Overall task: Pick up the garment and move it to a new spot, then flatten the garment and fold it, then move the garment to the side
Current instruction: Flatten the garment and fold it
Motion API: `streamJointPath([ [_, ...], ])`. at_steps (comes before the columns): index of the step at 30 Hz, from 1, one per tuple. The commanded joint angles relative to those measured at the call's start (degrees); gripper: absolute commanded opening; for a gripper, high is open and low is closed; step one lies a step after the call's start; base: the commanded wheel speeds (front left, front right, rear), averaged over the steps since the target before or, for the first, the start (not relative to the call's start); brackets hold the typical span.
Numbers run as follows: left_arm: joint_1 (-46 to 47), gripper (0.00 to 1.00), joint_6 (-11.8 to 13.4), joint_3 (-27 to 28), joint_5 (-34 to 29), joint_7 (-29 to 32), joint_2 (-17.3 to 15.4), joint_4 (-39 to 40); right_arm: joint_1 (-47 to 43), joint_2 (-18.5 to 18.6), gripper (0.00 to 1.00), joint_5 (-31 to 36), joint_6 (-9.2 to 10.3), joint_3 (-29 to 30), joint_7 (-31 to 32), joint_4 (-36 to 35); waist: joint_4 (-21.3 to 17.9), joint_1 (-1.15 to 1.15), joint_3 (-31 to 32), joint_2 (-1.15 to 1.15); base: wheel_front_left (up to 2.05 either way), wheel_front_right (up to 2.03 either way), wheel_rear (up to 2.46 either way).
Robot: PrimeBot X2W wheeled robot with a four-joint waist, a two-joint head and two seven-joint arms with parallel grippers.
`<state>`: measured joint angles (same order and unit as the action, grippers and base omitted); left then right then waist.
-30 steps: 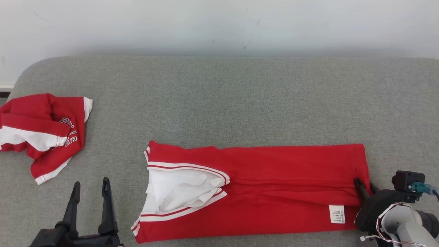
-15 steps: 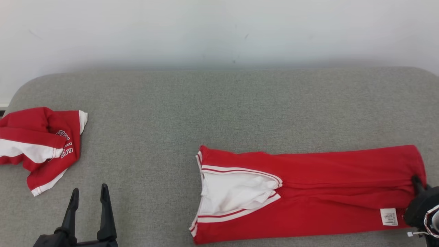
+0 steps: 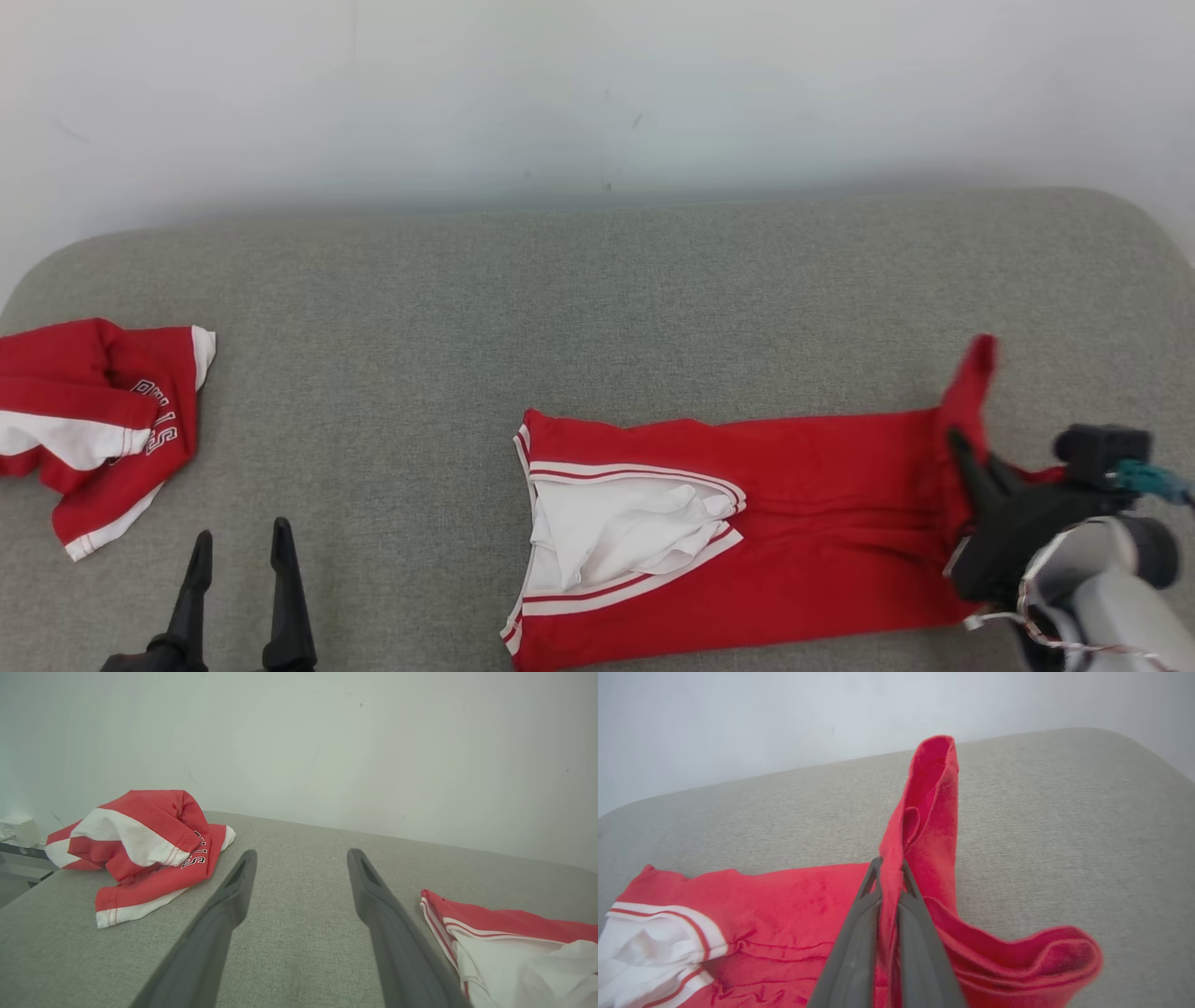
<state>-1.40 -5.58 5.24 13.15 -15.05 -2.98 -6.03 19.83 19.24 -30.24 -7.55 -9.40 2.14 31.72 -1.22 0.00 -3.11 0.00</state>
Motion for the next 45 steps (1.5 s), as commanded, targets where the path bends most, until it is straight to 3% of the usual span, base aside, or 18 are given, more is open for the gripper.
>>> streamJointPath([
  [1, -0.6, 1.00, 0.0, -0.1, 0.0, -0.2, 0.1, -0.2, -1.1, -0.9, 0.00, -0.6, 0.15, -0.7, 0.5, -1.6, 0.1, 0.00, 0.1, 0.00, 0.00, 0.00, 0.00],
  [7, 0.3, 1.00, 0.4, -1.6, 0.9, -0.2, 0.1, -0.8, -5.2, -6.8, 0.00, -0.6, 0.15, -5.3, 4.5, -12.5, 1.8, 0.00, 0.6, 0.00, 0.00, 0.00, 0.00],
  [15, 1.5, 1.00, 0.0, -2.7, 0.5, -0.2, 0.1, -1.5, -6.5, -13.2, 0.00, 0.3, 0.15, -9.2, 7.3, -18.8, 4.6, 0.00, 0.3, 0.00, 0.00, 0.00, 0.00],
  [22, 2.8, 1.00, -0.1, -4.1, 1.0, -0.2, 0.1, -2.2, -4.3, -16.0, 0.00, -0.1, 0.15, -12.6, 6.5, -16.4, 6.9, 0.00, -0.3, 0.00, 0.00, 0.00, 0.00],
  [37, 4.7, 1.00, -0.2, -5.6, 1.1, -0.2, 0.1, -4.0, 0.4, -16.4, 0.00, -5.5, 0.15, -18.5, -0.6, -7.8, 9.3, 0.00, -1.4, 0.00, 0.00, 0.00, 0.00],
  [39, 4.8, 1.00, -0.3, -5.4, 1.1, -0.2, 0.1, -4.2, 1.2, -16.4, 0.96, -5.9, 0.15, -19.1, -1.9, -6.6, 9.1, 0.00, -1.4, 0.00, 0.00, 0.00, 0.00],
  [45, 4.2, 1.00, -0.3, -4.6, 0.6, -0.2, 0.1, -4.6, 3.5, -16.4, 1.00, -4.7, 0.15, -19.1, -5.8, -6.2, 7.8, 0.00, -0.6, 0.00, 0.00, 0.00, 0.00],
])
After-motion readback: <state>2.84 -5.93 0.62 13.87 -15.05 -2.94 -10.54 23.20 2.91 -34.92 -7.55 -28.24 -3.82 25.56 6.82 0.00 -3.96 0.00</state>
